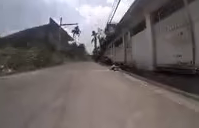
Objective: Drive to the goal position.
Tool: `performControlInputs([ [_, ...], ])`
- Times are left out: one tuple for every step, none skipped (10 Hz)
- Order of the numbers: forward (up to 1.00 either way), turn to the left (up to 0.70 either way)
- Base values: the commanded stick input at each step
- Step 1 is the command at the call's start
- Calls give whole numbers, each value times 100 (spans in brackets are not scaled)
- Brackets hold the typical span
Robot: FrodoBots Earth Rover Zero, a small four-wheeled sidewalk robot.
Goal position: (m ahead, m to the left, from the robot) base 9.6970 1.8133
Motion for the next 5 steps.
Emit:
performControlInputs([
  [100,0],
  [100,0],
  [100,0],
  [100,0],
  [100,0],
])
